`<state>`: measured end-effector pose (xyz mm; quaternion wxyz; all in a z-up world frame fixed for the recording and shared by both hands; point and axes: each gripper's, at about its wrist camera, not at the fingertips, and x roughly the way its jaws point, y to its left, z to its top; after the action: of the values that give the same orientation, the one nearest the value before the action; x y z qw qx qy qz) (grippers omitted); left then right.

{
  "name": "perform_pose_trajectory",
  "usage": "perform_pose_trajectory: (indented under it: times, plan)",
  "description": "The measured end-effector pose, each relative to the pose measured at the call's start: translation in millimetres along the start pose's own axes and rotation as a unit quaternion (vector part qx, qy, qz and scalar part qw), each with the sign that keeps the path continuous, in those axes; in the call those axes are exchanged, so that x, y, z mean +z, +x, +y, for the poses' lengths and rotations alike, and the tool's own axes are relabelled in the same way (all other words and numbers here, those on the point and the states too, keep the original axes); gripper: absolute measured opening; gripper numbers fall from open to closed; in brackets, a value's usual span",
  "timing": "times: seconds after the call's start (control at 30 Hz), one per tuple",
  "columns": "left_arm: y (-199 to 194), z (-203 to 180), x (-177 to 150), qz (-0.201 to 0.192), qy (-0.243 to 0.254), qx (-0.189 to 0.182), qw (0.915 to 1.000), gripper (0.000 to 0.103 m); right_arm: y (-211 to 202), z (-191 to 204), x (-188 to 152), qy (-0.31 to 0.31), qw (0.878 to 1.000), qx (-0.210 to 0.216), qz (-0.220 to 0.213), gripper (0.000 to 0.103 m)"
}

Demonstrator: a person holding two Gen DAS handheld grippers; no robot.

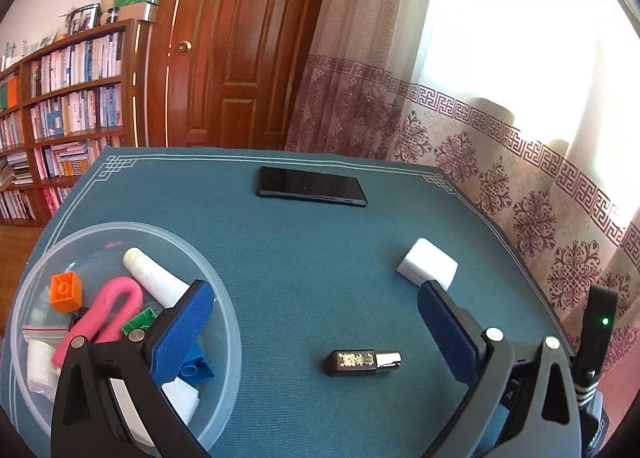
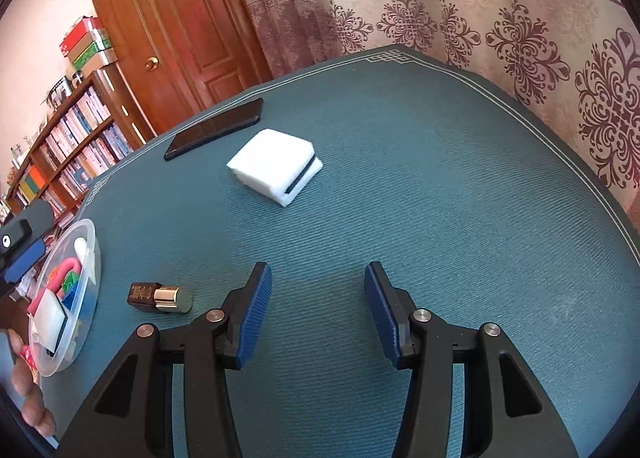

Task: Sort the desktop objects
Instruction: 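Withdraw both open tools from the bowl toward the black-and-gold lipstick tube, then lower the left tool onto the black-and-gold lipstick tube and close it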

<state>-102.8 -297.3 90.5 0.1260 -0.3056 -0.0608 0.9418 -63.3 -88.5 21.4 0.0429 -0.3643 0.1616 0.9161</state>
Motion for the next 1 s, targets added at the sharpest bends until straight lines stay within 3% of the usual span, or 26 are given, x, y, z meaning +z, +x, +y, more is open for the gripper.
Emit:
perform_pose_trajectory:
  times: [0.57,1.0]
  plan:
    - [43.6,-27.7,-32.8,0.099,0.079,-0.015,0.9919,0.102,1.3,-14.2,4.3,0.004,1.000,-0.015,-0.008,0.052]
    - [59.6,-31.8,-46.0,0.119,0.092,-0.009,0.9886,0.102,0.8,-17.0,4.7,0.009,1.000,-0.015,-0.008,0.052]
